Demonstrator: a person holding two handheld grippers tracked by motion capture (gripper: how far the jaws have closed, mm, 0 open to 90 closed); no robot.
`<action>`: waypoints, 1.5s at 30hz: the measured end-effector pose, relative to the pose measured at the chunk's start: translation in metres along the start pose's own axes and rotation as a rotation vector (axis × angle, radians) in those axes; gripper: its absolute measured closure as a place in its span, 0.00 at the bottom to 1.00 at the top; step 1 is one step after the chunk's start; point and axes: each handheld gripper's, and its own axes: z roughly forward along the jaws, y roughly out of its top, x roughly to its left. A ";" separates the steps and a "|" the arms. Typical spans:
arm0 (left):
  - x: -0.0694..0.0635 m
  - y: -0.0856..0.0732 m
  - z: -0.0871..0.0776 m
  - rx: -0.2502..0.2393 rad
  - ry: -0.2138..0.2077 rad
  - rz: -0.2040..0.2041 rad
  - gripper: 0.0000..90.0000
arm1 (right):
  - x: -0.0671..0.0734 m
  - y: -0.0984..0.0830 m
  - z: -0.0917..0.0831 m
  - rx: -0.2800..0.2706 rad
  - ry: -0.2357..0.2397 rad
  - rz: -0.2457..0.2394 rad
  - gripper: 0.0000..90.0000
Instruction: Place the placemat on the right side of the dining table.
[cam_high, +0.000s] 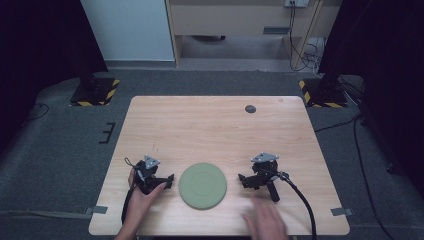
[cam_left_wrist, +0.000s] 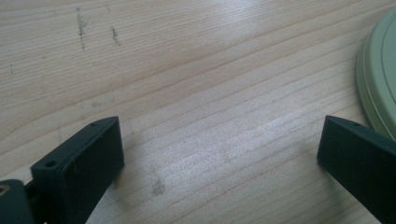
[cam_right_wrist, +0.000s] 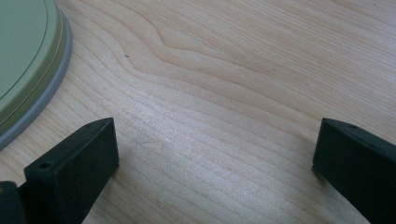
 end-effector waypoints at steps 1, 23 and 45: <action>0.000 0.000 0.000 0.000 0.000 0.000 0.00 | 0.000 0.000 0.000 0.000 0.000 0.000 0.01; -0.002 -0.001 -0.002 -0.008 -0.029 0.023 0.03 | 0.008 0.004 0.003 0.002 -0.020 0.018 0.03; -0.019 -0.006 -0.025 -0.058 -0.188 0.096 0.04 | 0.049 0.003 -0.022 -0.056 0.095 -0.102 0.10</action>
